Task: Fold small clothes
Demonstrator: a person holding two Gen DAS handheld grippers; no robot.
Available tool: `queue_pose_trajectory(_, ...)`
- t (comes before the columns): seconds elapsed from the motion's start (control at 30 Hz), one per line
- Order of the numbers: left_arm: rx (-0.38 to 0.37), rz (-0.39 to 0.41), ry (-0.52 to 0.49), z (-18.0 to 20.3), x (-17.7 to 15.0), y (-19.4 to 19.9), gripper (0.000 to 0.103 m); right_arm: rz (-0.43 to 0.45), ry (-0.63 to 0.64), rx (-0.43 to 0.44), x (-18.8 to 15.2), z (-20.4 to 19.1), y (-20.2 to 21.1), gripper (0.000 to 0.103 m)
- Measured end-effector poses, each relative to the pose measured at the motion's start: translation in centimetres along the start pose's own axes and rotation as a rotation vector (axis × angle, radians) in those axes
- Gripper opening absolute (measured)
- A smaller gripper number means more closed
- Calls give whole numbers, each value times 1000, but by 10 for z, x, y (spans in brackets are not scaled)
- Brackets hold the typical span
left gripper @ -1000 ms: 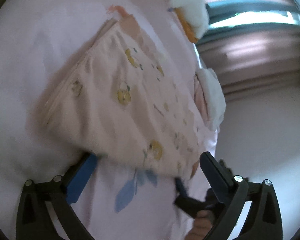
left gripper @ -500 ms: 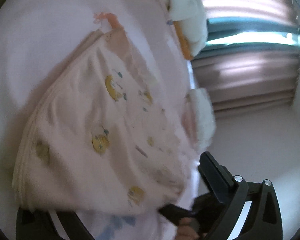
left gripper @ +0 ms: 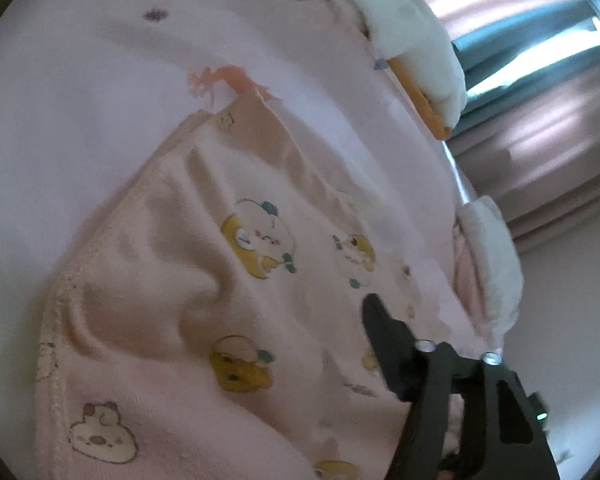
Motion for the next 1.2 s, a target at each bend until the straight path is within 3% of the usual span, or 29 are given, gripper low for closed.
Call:
queue_pose_trajectory(0.03,31,18,-20,-3,-1,0,44,14,17,-11,0,2,0,55)
queue_pose_trajectory(0.07,59,28,-23,-6,-1,0,31,23,25,-31,0,5,-1,38)
queue_pose_trajectory(0.1,75,26,-23,-10,0,0,28,29,24,-52,1,10,-3,19)
queue_pose_trajectory(0.17,108,5,-58,-8,1,1,22,45,-7,-33,1,21,-2,12)
queue_pose_trajectory(0.33,139,-20,-111,1,-2,4,12,92,131,-132,-4,1,8,12)
queue_pose_trajectory(0.5,68,-72,-63,-8,3,16,10,44,65,-39,0,7,21,12)
queue_pose_trajectory(0.77,82,-62,-197,9,-16,52,9,33,103,-57,-20,1,41,12)
queue_pose_trajectory(0.93,89,-90,-242,6,-31,79,9,-7,109,-47,-40,6,59,12)
queue_pose_trajectory(1.2,120,-99,-273,-18,-73,138,9,-65,176,-70,-101,21,98,12)
Point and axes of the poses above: each gripper's, at about its wrist camera, not at the fingertips, and y roughly against the way its jaws point, z to its right, x to its top, the point moved 2 cm from there along -y, roughly the way its jaws point, and after that the axes turned 4 degrees about -x, right-handed, at the moved point
